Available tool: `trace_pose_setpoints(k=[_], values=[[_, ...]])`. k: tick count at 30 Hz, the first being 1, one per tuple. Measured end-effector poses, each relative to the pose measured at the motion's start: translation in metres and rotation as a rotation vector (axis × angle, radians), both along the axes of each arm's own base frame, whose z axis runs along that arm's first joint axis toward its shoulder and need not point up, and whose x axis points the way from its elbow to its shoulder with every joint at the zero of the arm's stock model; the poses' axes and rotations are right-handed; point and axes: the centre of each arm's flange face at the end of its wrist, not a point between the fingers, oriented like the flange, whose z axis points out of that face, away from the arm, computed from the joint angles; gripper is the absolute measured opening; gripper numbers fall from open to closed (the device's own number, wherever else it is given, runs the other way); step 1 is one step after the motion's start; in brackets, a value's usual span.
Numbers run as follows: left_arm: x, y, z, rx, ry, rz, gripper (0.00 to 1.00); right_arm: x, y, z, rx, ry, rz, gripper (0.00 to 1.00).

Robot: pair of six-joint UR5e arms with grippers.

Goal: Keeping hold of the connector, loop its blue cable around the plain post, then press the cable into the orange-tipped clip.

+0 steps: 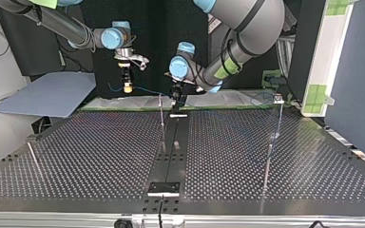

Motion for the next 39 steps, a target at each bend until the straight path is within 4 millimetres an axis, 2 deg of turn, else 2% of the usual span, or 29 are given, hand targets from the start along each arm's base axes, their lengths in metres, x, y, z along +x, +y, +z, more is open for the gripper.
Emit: trace_pose_setpoints(k=[39], values=[[0.016, 0.017, -0.005, -0.025, 0.010, 0.041, 0.00, -0.027, -0.035, 0.005, -0.014, 0.024, -0.001, 0.00]])
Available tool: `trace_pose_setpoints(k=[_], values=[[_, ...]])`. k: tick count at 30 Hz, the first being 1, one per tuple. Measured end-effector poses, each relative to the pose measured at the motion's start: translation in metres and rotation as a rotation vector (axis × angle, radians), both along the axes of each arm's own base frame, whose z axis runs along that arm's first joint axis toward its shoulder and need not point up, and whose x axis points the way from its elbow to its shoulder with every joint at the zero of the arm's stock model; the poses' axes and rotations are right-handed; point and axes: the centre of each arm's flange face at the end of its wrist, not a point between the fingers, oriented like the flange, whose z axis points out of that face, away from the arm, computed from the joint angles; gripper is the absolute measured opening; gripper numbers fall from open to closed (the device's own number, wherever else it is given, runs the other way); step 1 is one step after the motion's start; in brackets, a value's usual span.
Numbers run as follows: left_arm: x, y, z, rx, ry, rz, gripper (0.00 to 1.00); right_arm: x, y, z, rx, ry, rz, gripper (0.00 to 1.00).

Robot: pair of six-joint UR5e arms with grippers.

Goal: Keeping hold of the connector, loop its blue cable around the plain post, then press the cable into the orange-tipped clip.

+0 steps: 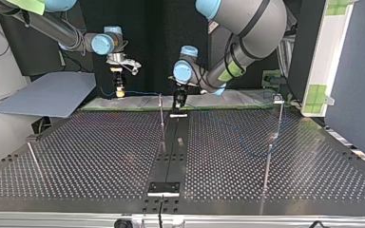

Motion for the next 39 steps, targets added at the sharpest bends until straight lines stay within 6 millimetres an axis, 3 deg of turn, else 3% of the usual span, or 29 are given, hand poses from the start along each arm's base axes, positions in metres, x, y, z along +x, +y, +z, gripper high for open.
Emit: trace_pose_setpoints(k=[18, 39], values=[[0.004, 0.003, 0.002, 0.018, 0.001, 0.018, 0.00, -0.007, -0.025, 0.008, 0.027, 0.028, -0.016, 0.00], [0.026, 0.007, 0.014, 0.013, -0.019, 0.037, 0.00, -0.014, -0.059, 0.023, 0.003, 0.017, -0.043, 0.00]])
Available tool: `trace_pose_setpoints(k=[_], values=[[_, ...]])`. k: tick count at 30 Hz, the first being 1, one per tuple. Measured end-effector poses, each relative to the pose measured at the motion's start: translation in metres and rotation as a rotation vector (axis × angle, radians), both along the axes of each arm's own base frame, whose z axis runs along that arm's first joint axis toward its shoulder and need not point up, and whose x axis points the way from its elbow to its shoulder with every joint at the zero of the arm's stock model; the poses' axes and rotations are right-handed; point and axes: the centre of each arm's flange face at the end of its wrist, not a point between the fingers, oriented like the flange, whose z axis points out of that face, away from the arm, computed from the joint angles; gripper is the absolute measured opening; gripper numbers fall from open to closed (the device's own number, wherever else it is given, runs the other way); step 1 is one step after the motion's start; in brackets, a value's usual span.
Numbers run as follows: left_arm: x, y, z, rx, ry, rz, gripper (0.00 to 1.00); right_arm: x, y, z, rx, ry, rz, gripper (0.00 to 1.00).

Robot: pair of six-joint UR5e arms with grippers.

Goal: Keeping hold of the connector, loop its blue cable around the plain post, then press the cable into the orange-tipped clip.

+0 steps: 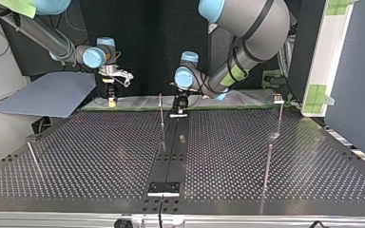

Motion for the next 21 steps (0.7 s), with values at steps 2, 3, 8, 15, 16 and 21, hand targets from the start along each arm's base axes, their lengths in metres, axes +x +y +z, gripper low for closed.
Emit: trace_pose_setpoints(k=[2, 3, 8, 15, 16, 21], values=[[0.0011, -0.0001, 0.0008, -0.002, -0.002, 0.001, 0.00, -0.0001, -0.0019, 0.0011, -0.001, 0.000, -0.001, 0.00], [0.0016, 0.0000, 0.0011, -0.003, -0.002, 0.001, 0.00, -0.0004, -0.0030, 0.0015, -0.002, 0.000, -0.002, 0.00], [0.0048, -0.0003, 0.0035, -0.007, -0.007, 0.003, 0.00, -0.0023, -0.0059, 0.0026, -0.009, -0.003, -0.001, 0.00], [0.0069, -0.0004, 0.0051, -0.007, -0.005, 0.005, 0.00, -0.0043, -0.0086, 0.0036, -0.016, -0.011, 0.006, 0.00], [0.0070, -0.0001, 0.0051, -0.008, -0.005, 0.006, 0.00, -0.0045, -0.0089, 0.0038, -0.017, -0.012, 0.007, 0.00], [0.0076, 0.0004, 0.0052, -0.011, -0.004, 0.007, 0.00, -0.0052, -0.0096, 0.0039, -0.019, -0.015, 0.011, 0.00]])
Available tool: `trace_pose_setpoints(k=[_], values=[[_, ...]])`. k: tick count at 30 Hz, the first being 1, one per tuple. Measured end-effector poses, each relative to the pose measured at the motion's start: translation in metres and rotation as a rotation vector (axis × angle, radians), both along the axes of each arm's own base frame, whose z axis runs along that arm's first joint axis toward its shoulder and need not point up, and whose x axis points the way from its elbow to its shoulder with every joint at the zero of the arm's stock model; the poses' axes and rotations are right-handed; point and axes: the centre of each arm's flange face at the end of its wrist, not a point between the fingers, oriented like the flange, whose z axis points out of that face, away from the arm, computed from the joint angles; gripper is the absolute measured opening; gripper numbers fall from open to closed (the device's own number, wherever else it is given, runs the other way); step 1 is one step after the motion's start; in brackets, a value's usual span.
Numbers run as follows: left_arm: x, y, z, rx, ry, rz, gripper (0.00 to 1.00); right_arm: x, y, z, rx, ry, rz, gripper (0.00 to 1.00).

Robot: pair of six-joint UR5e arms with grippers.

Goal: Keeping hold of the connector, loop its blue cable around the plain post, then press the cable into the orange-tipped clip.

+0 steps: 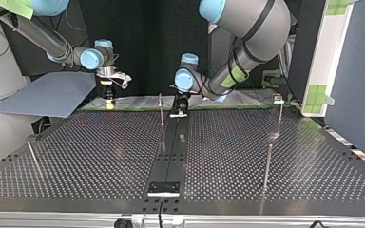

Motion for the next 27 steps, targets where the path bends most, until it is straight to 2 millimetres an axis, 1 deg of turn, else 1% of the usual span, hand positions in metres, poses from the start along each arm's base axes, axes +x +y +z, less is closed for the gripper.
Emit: trace_pose_setpoints(k=[1, 2, 3, 4, 5, 6, 7, 13, 14, 15, 16, 18, 19, 20, 27], values=[[0.0000, 0.0000, -0.0001, -0.001, 0.000, 0.000, 0.06, -0.0002, -0.0001, 0.0000, 0.000, 0.000, 0.000, 0.00], [0.0000, 0.0000, 0.0000, -0.002, 0.000, 0.000, 0.25, -0.0004, -0.0002, -0.0001, 0.000, 0.000, 0.000, 0.00], [0.0001, 0.0000, 0.0000, -0.003, 0.000, 0.001, 0.25, -0.0005, -0.0003, -0.0001, 0.000, -0.001, 0.000, 0.00], [0.0003, 0.0001, 0.0002, -0.004, -0.001, 0.001, 0.37, -0.0005, -0.0003, -0.0001, 0.000, -0.001, 0.001, 0.00], [0.0004, 0.0001, 0.0003, -0.003, -0.002, 0.002, 0.51, -0.0004, -0.0003, -0.0001, 0.000, -0.001, 0.002, 0.00], [0.0006, 0.0003, 0.0004, -0.001, -0.004, 0.004, 0.51, -0.0003, -0.0002, -0.0001, 0.000, -0.001, 0.003, 0.00], [0.0007, 0.0006, 0.0004, 0.003, -0.006, 0.007, 0.55, -0.0003, -0.0003, -0.0001, 0.000, -0.001, 0.003, 0.00], [-0.0015, 0.0014, 0.0005, 0.037, -0.012, 0.037, 0.55, -0.0001, -0.0004, 0.0001, -0.002, -0.002, 0.005, 0.00], [-0.0017, 0.0012, 0.0005, 0.038, -0.012, 0.037, 0.58, -0.0001, -0.0005, 0.0002, -0.002, -0.002, 0.006, 0.00], [-0.0017, 0.0010, 0.0005, 0.037, -0.012, 0.036, 0.58, 0.0000, -0.0006, 0.0003, -0.003, -0.002, 0.006, 0.00], [-0.0017, 0.0006, 0.0005, 0.034, -0.012, 0.031, 0.63, 0.0000, -0.0006, 0.0003, -0.004, -0.002, 0.007, 0.00], [-0.0014, -0.0003, 0.0006, 0.032, -0.012, 0.020, 0.63, 0.0001, -0.0010, 0.0007, -0.005, -0.003, 0.008, 0.00], [-0.0011, -0.0009, 0.0006, 0.030, -0.013, 0.012, 0.91, 0.0002, -0.0012, 0.0008, -0.005, -0.003, 0.008, 0.00], [-0.0008, -0.0012, 0.0007, 0.029, -0.014, 0.005, 1.00, 0.0003, -0.0015, 0.0010, -0.005, -0.004, 0.008, 0.00], [-0.0059, -0.0049, -0.0022, 0.059, 0.016, -0.056, 1.00, 0.0008, -0.0024, 0.0016, -0.002, -0.003, 0.011, 0.00]])
